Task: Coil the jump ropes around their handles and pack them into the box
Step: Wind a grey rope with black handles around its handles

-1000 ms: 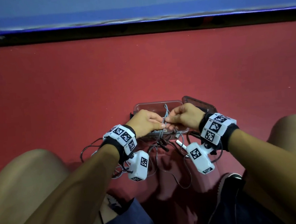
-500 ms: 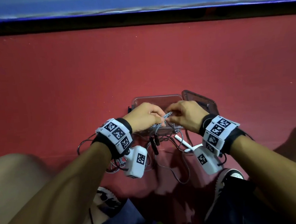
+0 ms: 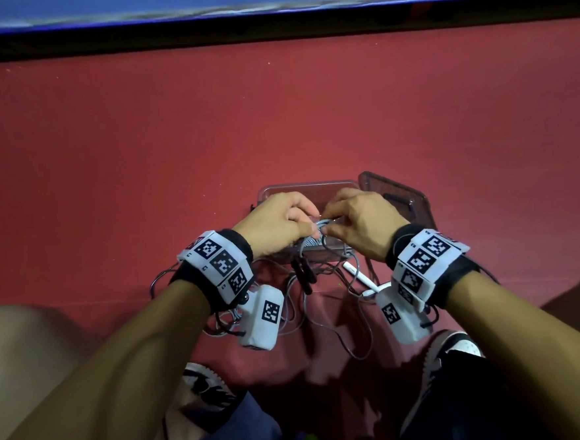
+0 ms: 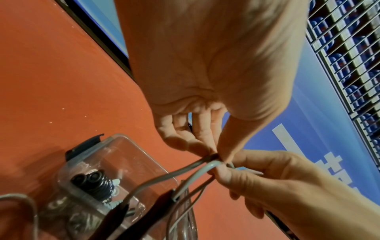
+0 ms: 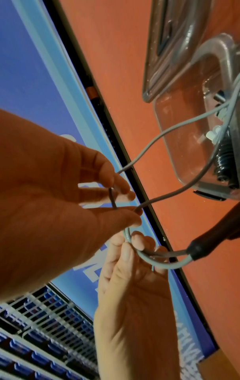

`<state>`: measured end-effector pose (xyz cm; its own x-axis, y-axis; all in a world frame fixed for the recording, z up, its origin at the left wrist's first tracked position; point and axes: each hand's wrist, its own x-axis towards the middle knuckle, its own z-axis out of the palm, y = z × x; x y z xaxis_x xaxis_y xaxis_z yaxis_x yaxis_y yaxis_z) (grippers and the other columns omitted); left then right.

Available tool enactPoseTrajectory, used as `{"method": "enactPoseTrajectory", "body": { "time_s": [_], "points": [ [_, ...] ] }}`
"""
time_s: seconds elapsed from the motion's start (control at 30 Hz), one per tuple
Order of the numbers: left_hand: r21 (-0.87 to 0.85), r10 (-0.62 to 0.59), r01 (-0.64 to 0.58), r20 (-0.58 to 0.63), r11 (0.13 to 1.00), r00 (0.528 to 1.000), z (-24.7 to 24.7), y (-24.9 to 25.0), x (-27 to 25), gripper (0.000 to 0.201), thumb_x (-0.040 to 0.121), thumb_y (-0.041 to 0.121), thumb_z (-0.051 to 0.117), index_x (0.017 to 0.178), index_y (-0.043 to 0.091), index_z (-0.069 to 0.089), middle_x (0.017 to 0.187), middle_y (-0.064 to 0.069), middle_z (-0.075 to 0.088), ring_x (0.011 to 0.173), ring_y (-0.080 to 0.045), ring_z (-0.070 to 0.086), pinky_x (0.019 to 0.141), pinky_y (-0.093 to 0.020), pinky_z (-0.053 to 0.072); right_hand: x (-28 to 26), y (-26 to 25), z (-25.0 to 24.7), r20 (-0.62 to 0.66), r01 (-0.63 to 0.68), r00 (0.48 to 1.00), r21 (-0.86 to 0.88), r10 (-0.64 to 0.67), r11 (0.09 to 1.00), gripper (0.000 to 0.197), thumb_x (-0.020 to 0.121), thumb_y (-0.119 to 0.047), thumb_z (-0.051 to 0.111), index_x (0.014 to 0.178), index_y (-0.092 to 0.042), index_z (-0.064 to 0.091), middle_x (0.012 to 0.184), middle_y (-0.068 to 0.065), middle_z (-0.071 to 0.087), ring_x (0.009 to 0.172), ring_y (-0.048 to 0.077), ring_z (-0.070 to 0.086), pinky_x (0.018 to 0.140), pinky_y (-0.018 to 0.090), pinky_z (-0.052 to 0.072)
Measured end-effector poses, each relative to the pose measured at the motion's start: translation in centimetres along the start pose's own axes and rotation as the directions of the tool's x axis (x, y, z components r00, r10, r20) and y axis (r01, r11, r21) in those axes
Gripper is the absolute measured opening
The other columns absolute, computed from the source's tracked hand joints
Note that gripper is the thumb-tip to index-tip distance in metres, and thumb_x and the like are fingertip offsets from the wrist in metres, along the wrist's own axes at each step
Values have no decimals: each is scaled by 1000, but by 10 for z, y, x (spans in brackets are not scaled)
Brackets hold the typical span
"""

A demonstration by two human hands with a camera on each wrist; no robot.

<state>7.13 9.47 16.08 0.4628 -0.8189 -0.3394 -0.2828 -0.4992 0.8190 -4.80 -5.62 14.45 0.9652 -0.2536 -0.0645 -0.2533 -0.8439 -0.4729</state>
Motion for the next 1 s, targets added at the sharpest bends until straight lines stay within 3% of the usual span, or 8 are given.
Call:
{"method": "enactPoseTrajectory", "body": {
  "time_s": [0.1,0.27,0.33,0.4,0.47,0.63,0.8,1.0],
  "points": [
    [-11,12,-12,9,1000,1000,0,-1,-1,10,94,14,68,103,16,67,87,1,79,80,-13,66,78,-31,48,0,2,-3,-24,-26,999,67,27,997,17,90,-38,69,100,-28,78,101,-9,68,94,17,63,84,41,53],
    [97,41,-47,57,994,998,1,-11,-4,7,94,21,70,98,16,74,90,-12,75,76,-19,62,80,-43,53,0,7,-15,-103,-49,993,152,65,987,17,89,-36,71,100,-25,80,97,-6,74,93,16,67,86,31,50],
    [102,62,-64,26,993,998,2,-13,-4,6,93,22,72,97,20,75,90,-20,71,72,-20,57,75,-42,51,-1,8,-18,-134,-68,987,187,94,980,17,89,-35,72,100,-25,80,99,-4,76,94,15,67,86,27,48],
    [95,74,-72,-12,993,997,1,-12,-3,5,91,21,74,96,22,76,88,-16,74,73,-25,64,80,-42,53,-1,7,-20,-140,-92,983,188,119,978,17,89,-36,72,98,-25,80,98,-4,76,91,13,67,80,20,43],
    [90,75,-72,-35,993,997,-1,-9,-2,6,91,17,74,96,19,77,88,-10,77,81,-29,70,84,-40,55,-2,5,-21,-96,-110,988,150,125,983,16,90,-36,70,97,-24,78,94,-2,76,89,16,67,79,24,46],
    [75,74,-71,-39,995,996,-2,-1,0,13,87,11,78,100,11,73,84,-13,76,66,-12,57,71,-30,48,-4,-1,-18,-2,-40,999,104,41,994,26,88,-31,71,114,-27,71,108,-6,74,103,13,65,80,19,39],
    [52,55,-52,-55,997,997,-3,0,4,22,86,14,80,104,15,68,86,-3,78,76,-12,70,81,-29,55,-3,1,-20,13,-54,999,107,53,993,22,90,-44,67,90,-23,73,78,-6,72,76,11,66,72,31,49],
    [38,75,-76,24,996,997,-1,-2,3,14,89,15,76,103,19,77,93,-5,77,71,-10,63,78,-25,51,-3,3,-30,-21,-52,998,174,57,983,14,91,-34,69,84,-23,72,73,-7,72,67,6,69,68,20,52]
  ]
}}
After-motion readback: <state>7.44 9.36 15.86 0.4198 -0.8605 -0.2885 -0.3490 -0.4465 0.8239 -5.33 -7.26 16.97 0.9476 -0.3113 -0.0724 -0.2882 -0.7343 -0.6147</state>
